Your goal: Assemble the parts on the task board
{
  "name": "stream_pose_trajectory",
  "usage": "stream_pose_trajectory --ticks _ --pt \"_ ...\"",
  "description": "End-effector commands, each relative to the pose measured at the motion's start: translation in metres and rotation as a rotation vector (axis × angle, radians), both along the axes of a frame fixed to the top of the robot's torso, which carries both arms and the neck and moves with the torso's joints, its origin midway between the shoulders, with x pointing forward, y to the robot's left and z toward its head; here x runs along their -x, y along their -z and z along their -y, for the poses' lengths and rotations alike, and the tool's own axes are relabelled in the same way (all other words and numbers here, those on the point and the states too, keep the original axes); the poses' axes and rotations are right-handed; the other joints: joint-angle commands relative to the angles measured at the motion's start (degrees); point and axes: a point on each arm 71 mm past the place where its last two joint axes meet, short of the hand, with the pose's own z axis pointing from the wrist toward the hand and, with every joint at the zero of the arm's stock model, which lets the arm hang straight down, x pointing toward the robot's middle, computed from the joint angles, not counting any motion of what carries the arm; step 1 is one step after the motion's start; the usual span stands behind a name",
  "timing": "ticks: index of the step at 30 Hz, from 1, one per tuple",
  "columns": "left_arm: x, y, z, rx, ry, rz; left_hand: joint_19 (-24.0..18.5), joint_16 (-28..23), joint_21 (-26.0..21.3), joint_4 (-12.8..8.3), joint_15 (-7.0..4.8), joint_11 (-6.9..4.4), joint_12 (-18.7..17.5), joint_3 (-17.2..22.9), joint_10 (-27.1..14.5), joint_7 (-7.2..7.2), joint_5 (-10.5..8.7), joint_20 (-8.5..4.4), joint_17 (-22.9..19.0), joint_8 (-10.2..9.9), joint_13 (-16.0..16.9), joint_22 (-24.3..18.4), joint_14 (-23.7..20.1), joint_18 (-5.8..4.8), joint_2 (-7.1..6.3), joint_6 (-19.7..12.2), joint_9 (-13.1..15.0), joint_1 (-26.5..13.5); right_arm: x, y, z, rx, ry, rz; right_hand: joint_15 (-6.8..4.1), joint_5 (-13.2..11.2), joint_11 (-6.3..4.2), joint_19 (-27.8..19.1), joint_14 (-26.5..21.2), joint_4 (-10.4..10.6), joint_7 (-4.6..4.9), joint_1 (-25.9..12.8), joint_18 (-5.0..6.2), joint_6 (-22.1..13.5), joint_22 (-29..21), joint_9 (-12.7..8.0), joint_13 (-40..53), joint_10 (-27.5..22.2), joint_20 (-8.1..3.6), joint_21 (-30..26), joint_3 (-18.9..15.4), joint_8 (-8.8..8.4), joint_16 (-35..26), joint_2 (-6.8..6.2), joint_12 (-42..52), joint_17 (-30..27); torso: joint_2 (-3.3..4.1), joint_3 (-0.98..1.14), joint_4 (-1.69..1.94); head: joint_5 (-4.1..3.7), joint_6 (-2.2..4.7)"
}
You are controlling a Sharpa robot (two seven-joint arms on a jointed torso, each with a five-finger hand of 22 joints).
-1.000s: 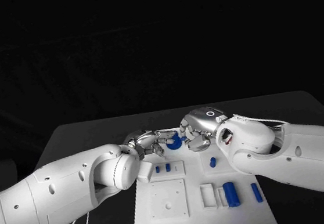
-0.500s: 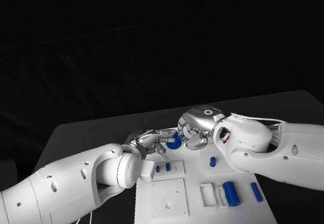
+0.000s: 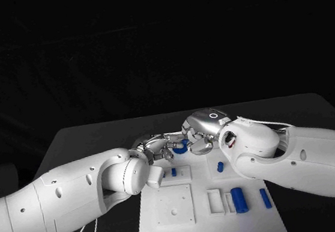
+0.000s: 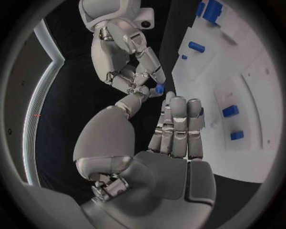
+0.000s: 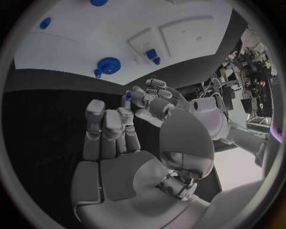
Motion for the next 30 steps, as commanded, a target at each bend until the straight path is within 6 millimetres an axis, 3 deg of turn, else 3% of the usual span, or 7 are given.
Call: stream_pose_trajectory --ticks 1,19,30 --pt "0.0007 0.0003 0.0026 0.003 0.011 -0.003 0.5 -0.3 -0.4 0.3 0.10 0.05 0.0 0.1 -0.1 -0.36 -0.22 -1.28 0.0 0.3 -0.1 -0.1 0.4 2.31 -0.13 0.2 0.1 0.2 0.0004 -0.0006 -0.0017 0.004 -0.002 0.007 -0.45 -0.3 -0.04 0.1 0.0 0.2 0.56 0.4 1.41 1.1 0.4 0.5 0.1 0.3 -0.20 -0.1 0.1 0.33 -0.3 -0.12 -0.2 0.1 0.01 0.02 0.00 0.06 -0.05" --pt "0.0017 0.0025 0.0063 0.002 0.020 -0.005 0.5 -0.5 -0.3 -0.2 -0.75 -0.84 1.1 -0.4 2.5 -1.25 -0.22 -1.63 0.0 1.7 0.4 0.0 0.6 2.18 0.91 2.1 0.5 0.8 0.0025 -0.0008 -0.0072 0.009 -0.012 0.000 -0.45 -0.4 -0.04 0.1 0.0 0.3 0.57 0.5 1.41 1.1 0.4 0.5 0.1 0.3 -0.20 -0.1 0.1 0.31 -0.3 -0.19 -0.3 0.1 -0.01 -0.02 0.02 0.09 -0.17" --pt "0.0014 0.0023 0.0068 0.001 0.016 -0.001 0.5 -0.7 -0.3 -1.4 -1.68 -1.81 2.3 -0.4 5.1 -2.26 -0.20 -2.01 0.1 3.1 1.1 0.0 0.7 1.91 2.68 4.2 1.0 2.1 0.0031 -0.0007 -0.0091 0.011 -0.015 -0.003 -0.44 -0.4 -0.03 0.1 0.0 0.4 0.58 0.5 1.41 1.1 0.4 0.5 0.1 0.3 -0.19 -0.1 0.1 0.29 -0.4 -0.23 -0.3 0.1 -0.01 -0.01 0.02 0.12 -0.24"
